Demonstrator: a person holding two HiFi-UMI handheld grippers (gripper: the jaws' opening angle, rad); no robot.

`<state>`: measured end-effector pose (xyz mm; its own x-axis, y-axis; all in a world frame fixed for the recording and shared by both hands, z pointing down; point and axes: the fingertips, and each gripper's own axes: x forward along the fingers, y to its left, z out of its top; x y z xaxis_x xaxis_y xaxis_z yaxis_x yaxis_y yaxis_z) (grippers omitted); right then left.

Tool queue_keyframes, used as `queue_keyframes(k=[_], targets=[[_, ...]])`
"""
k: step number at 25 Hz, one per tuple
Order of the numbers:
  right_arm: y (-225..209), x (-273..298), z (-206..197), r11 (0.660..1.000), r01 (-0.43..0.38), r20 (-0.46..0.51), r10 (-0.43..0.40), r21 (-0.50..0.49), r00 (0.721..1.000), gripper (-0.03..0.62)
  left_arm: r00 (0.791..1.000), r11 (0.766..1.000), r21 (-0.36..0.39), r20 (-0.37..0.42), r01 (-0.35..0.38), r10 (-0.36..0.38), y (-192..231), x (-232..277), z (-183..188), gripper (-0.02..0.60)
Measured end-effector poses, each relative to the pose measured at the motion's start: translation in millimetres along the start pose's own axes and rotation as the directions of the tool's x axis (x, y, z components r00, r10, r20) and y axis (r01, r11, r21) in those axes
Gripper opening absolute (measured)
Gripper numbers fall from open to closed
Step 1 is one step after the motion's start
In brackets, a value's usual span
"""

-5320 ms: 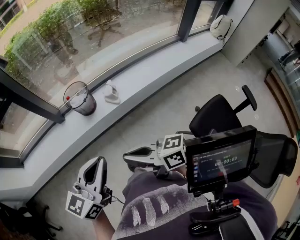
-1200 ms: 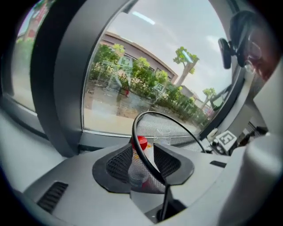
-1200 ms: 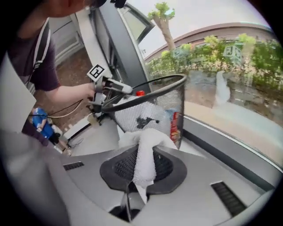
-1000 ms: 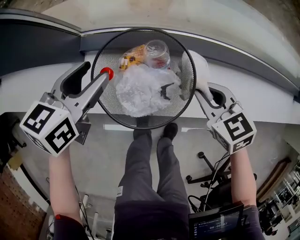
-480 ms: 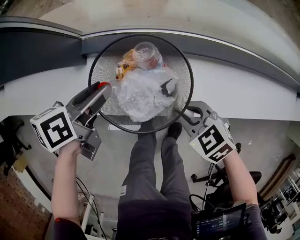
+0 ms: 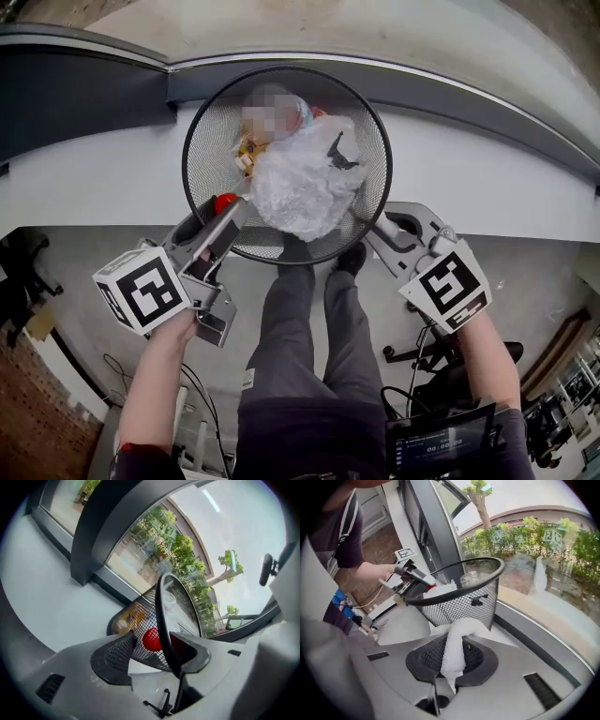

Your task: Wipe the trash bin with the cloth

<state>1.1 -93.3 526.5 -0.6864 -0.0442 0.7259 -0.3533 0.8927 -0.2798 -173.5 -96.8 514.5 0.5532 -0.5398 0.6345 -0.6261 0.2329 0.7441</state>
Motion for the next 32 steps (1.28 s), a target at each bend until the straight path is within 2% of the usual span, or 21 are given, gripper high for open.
queue_keyframes(k=[2,4,5,8,10,12,13,14,15,16,18,20,22,24,25,27,30,32], targets=[[-30,-14,11,0.996,0.082,0.055,-0.084,0.046,0.995,0.044,0.999,1.000,-0.023,-0.032,0.009,-0.009,-7,7,-19,0.265],[-58,-23,22,0.986,0.151,0.076,-0.157,0.068,0.985,0.044,0.999,0.999,-0.031,-0.034,0.016,-0.017,-9,12,-27,0.282],[-68,-24,25,0.982,0.181,0.070,-0.184,0.047,0.980,0.044,0.999,1.000,-0.018,-0.026,0.022,-0.022,-8,12,-27,0.289],[-75,-17,30,0.973,0.219,0.044,-0.216,-0.076,0.975,0.044,1.000,0.994,0.106,0.001,0.010,-0.011,-8,2,-13,0.335],[-69,-13,30,0.971,0.213,0.034,-0.211,-0.107,0.977,0.044,0.999,0.968,0.249,0.039,-0.038,0.029,-9,-14,14,0.405],[-66,-11,27,0.973,0.205,0.030,-0.203,-0.109,0.979,0.044,0.995,0.912,0.398,0.056,-0.097,0.081,-8,-23,45,0.405],[-65,-11,24,0.974,0.201,0.024,-0.199,-0.106,0.980,0.044,0.994,0.885,0.452,0.051,-0.114,0.102,-6,-21,57,0.405],[-64,-9,20,0.975,0.197,0.014,-0.196,-0.107,0.980,0.044,0.993,0.867,0.484,0.034,-0.118,0.116,-5,-16,64,0.402],[-62,-7,16,0.974,0.193,0.000,-0.195,-0.119,0.981,0.044,0.992,0.861,0.497,0.007,-0.111,0.124,-3,-8,67,0.387],[-59,-4,12,0.972,0.189,-0.017,-0.193,-0.143,0.981,0.044,0.992,0.864,0.494,-0.025,-0.096,0.125,-2,-1,66,0.318],[-50,2,5,0.966,0.170,-0.049,-0.182,-0.197,0.982,0.044,0.992,0.889,0.453,-0.064,-0.072,0.113,0,9,60,0.169],[-37,6,-1,0.969,0.137,-0.063,-0.152,-0.206,0.986,0.044,0.996,0.926,0.371,-0.030,-0.071,0.089,2,13,60,0.159],[-21,10,-9,0.977,0.095,-0.072,-0.110,-0.190,0.991,0.044,0.999,0.972,0.233,0.029,-0.041,0.035,3,15,64,0.153],[-3,15,-16,0.982,0.046,-0.082,-0.062,-0.181,0.995,0.044,0.996,0.996,0.085,0.091,-0.007,-0.001,6,14,64,0.150],[6,18,-18,0.985,0.021,-0.082,-0.035,-0.169,0.996,0.044,0.993,0.999,0.048,0.115,-0.013,0.007,8,13,63,0.151],[24,21,-19,0.991,-0.026,-0.066,0.018,-0.129,0.998,0.044,0.988,0.998,0.037,0.145,-0.055,0.049,9,10,59,0.147],[47,24,-17,0.991,-0.085,-0.038,0.081,-0.100,0.996,0.044,0.985,0.997,-0.007,0.153,-0.083,0.083,9,6,42,0.143],[53,26,-17,0.991,-0.095,-0.034,0.093,-0.097,0.995,0.044,0.982,0.994,-0.033,0.154,-0.108,0.112,12,2,29,0.143]])
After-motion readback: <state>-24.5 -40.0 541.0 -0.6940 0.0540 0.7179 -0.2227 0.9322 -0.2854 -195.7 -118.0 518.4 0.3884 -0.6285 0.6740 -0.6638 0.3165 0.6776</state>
